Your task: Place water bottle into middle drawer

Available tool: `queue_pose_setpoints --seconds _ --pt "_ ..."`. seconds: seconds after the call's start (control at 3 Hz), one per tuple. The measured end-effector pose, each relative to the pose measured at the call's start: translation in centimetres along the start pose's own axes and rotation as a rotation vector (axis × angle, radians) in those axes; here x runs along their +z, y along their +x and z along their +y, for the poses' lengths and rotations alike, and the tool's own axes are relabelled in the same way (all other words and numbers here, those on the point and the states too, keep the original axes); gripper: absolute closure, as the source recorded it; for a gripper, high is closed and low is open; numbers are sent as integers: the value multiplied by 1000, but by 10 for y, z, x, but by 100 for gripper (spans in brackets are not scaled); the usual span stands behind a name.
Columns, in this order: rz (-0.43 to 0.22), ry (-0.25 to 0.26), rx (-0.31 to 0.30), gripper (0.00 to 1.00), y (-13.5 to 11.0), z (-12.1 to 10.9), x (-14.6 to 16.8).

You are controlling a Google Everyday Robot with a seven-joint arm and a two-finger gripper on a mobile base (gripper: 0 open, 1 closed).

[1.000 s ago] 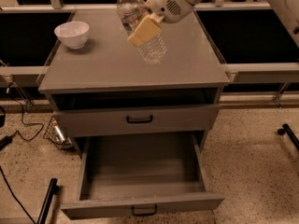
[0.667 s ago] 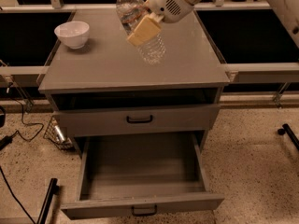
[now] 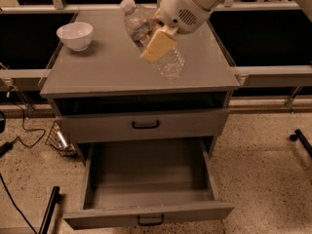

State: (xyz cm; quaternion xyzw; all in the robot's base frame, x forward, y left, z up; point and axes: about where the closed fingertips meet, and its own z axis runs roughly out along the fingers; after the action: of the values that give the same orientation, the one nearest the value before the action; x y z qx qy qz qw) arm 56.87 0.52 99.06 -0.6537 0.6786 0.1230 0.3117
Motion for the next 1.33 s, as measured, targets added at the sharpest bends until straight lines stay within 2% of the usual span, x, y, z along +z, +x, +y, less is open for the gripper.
queue_pose_setpoints --seconds 0.33,0.67,1.0,1.33 --pt "68 11 -31 100 12 26 -5" --pt "101 24 -54 100 34 49 6" --pt "70 4 -24 100 89 69 51" --pt "70 4 -24 100 89 69 51"
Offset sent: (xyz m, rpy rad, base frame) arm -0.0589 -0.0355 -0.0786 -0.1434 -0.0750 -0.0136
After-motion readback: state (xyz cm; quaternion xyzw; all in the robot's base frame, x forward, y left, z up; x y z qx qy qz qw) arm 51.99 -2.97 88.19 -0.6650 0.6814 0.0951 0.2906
